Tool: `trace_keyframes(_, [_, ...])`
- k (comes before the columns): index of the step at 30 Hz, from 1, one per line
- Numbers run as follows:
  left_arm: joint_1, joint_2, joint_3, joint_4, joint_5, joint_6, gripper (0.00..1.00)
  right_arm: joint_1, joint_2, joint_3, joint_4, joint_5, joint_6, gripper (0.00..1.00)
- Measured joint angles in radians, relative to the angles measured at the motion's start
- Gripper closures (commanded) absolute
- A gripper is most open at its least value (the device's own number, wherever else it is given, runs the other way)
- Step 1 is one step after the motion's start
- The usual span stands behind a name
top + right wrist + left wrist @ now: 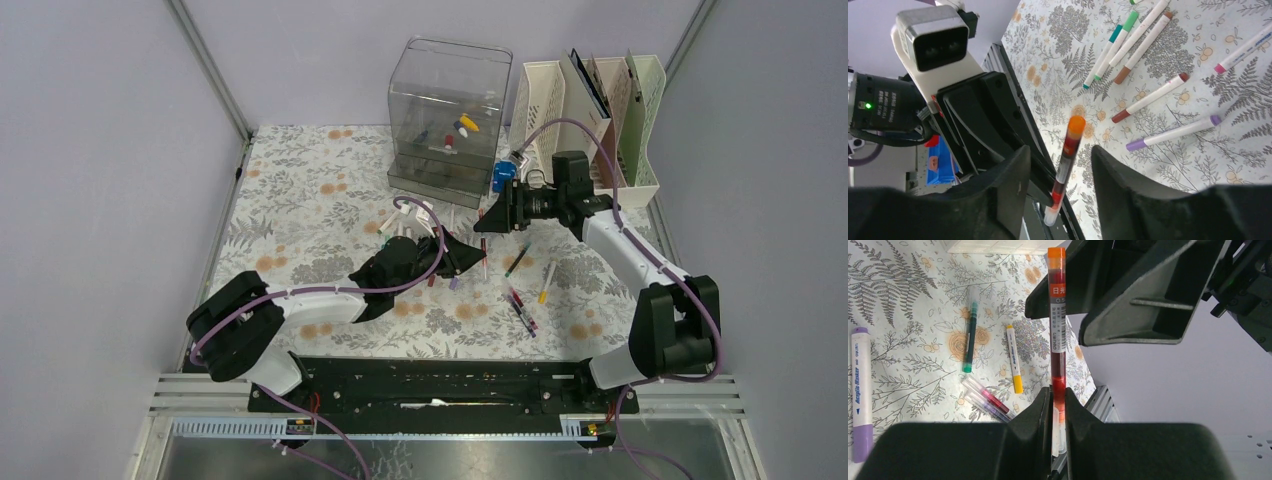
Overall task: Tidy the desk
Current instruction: Pick up the stationery from the center of the board, then place the stationery in the drawer.
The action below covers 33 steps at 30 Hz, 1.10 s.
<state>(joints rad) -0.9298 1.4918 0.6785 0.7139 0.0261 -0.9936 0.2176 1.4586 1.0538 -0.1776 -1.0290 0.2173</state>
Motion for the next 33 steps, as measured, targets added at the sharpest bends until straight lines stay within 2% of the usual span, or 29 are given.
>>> trace_keyframes(4, [0.0, -0.001, 0.0, 0.0, 0.0, 0.002, 1.0, 0.021, 0.029, 0.042, -0.011, 0.0, 0.002, 0.86])
trace_keyframes(7, [0.002, -0.007, 0.0, -0.002, 0.0, 0.005, 1.0, 0.031, 0.045, 0.062, -0.025, -0.004, 0.0, 1.0])
trace_keyframes(9, [0.008, -0.013, 0.0, -0.006, 0.002, 0.006, 0.98, 0.032, 0.057, 0.077, -0.035, -0.005, -0.005, 1.0])
trace_keyframes(10, [0.011, -0.015, 0.0, -0.006, 0.003, 0.007, 0.92, 0.032, 0.061, 0.085, -0.04, -0.005, -0.008, 1.0])
trace_keyframes(15, [0.035, -0.039, 0.0, -0.039, 0.038, 0.023, 0.54, 0.041, 0.07, 0.127, -0.09, -0.003, -0.051, 1.0])
trace_keyframes(17, [0.056, -0.065, 0.002, -0.097, 0.05, 0.04, 0.34, 0.043, 0.084, 0.174, -0.147, 0.0, -0.112, 1.0])
trace_keyframes(22, [0.077, -0.163, 0.023, -0.277, 0.031, 0.166, 0.05, 0.043, 0.139, 0.327, -0.306, 0.032, -0.307, 1.0])
trace_keyframes(23, [0.077, -0.19, 0.028, -0.313, 0.018, 0.193, 0.02, 0.043, 0.153, 0.363, -0.331, 0.041, -0.34, 1.0])
trace_keyframes(28, [0.082, -0.34, 0.032, -0.436, -0.064, 0.326, 0.01, 0.045, 0.207, 0.492, -0.397, 0.05, -0.436, 1.0])
trace_keyframes(33, [0.117, -0.49, -0.006, -0.467, -0.151, 0.41, 0.01, 0.078, 0.24, 0.576, -0.396, 0.091, -0.503, 1.0])
